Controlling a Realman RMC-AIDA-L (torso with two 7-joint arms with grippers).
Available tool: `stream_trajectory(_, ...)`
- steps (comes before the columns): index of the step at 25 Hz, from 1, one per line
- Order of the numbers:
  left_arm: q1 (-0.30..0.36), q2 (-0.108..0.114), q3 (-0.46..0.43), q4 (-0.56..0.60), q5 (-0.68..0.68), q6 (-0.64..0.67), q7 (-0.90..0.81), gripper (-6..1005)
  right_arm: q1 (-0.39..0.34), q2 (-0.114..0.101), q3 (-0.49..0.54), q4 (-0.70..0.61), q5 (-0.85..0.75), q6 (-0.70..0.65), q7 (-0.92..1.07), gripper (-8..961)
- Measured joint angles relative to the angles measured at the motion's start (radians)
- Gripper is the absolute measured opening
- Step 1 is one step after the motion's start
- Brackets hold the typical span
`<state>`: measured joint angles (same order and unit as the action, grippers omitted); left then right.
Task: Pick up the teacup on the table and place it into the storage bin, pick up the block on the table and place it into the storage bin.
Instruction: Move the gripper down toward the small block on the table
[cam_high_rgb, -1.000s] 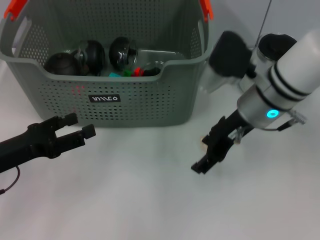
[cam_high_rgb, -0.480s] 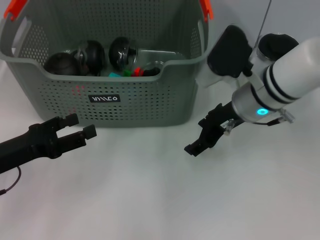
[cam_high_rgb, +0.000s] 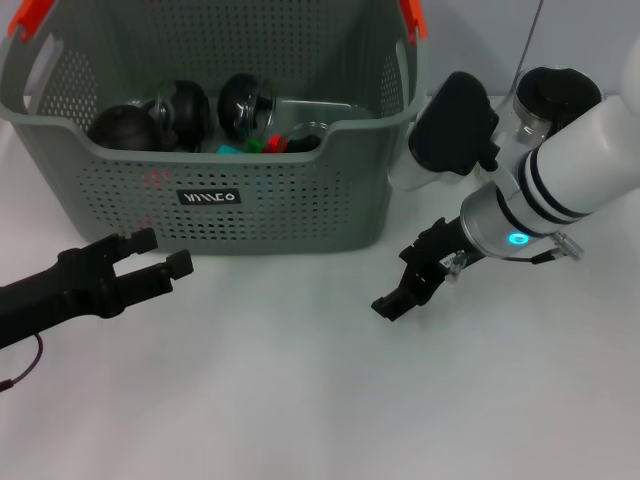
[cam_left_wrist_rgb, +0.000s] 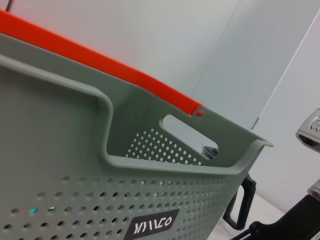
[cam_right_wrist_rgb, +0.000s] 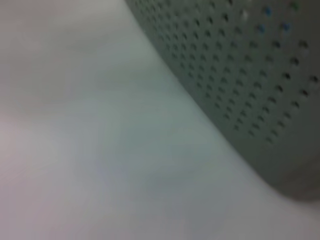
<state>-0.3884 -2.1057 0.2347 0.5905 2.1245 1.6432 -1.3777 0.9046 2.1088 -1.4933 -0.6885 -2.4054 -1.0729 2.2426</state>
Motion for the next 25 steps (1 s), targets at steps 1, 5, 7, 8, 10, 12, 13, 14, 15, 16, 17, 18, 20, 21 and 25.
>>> stream_trajectory(1, 0.001, 0.0, 0.0, 0.0, 0.0, 0.0, 0.001, 848, 0.0, 0.0, -0.009, 0.001, 0.0, 0.003, 0.0, 908)
stream_trajectory(5, 0.003, 0.0, 0.0, 0.0, 0.0, -0.001, 0.001, 848, 0.002, 0.0, -0.032, 0.003, 0.009, -0.002, -0.001, 908)
stream_trajectory(7, 0.003, 0.0, 0.0, 0.0, 0.0, -0.001, -0.001, 848, 0.005, -0.002, -0.032, 0.003, 0.021, -0.021, -0.001, 908)
stream_trajectory(8, 0.003, 0.0, 0.0, 0.0, 0.0, -0.001, -0.001, 848, 0.006, -0.003, -0.031, 0.002, 0.026, -0.038, -0.001, 908)
stream_trajectory(10, 0.003, 0.0, 0.0, 0.0, 0.0, -0.001, -0.002, 848, 0.008, -0.007, -0.025, -0.004, 0.034, -0.072, -0.001, 908)
stream_trajectory(12, 0.002, 0.0, 0.0, 0.0, 0.0, -0.001, -0.002, 848, 0.011, -0.008, -0.017, -0.008, 0.039, -0.11, -0.001, 908)
stream_trajectory(13, 0.001, 0.0, 0.0, 0.0, 0.0, -0.001, -0.002, 848, 0.013, -0.008, -0.012, -0.008, 0.04, -0.128, -0.002, 908)
stream_trajectory(14, 0.001, 0.0, 0.0, 0.0, 0.0, -0.001, -0.002, 848, 0.015, -0.009, -0.009, -0.008, 0.04, -0.146, -0.002, 908)
stream_trajectory(15, 0.0, 0.0, 0.0, 0.0, 0.0, -0.001, -0.001, 848, 0.016, -0.008, -0.007, -0.008, 0.04, -0.159, -0.002, 909)
stream_trajectory(16, -0.001, 0.0, 0.0, 0.0, 0.0, -0.001, -0.001, 848, 0.018, -0.009, -0.006, -0.009, 0.04, -0.168, -0.002, 909)
stream_trajectory(17, -0.001, 0.0, 0.0, 0.0, 0.0, 0.0, -0.001, 848, 0.019, -0.009, -0.001, -0.01, 0.04, -0.172, -0.001, 909)
stream_trajectory(18, -0.002, 0.0, 0.001, 0.0, 0.0, 0.0, -0.001, 848, 0.02, -0.01, 0.006, -0.011, 0.039, -0.175, 0.0, 909)
stream_trajectory(20, -0.003, 0.0, 0.001, 0.0, 0.0, 0.0, -0.001, 848, 0.022, -0.011, 0.027, -0.011, 0.036, -0.172, 0.005, 909)
stream_trajectory(21, -0.003, 0.0, 0.001, 0.0, 0.0, 0.0, -0.001, 848, 0.022, -0.012, 0.036, -0.011, 0.033, -0.167, 0.009, 909)
stream_trajectory(25, -0.003, -0.001, 0.001, 0.0, 0.0, 0.0, -0.002, 848, 0.022, -0.012, 0.041, -0.011, 0.03, -0.139, 0.044, 909)
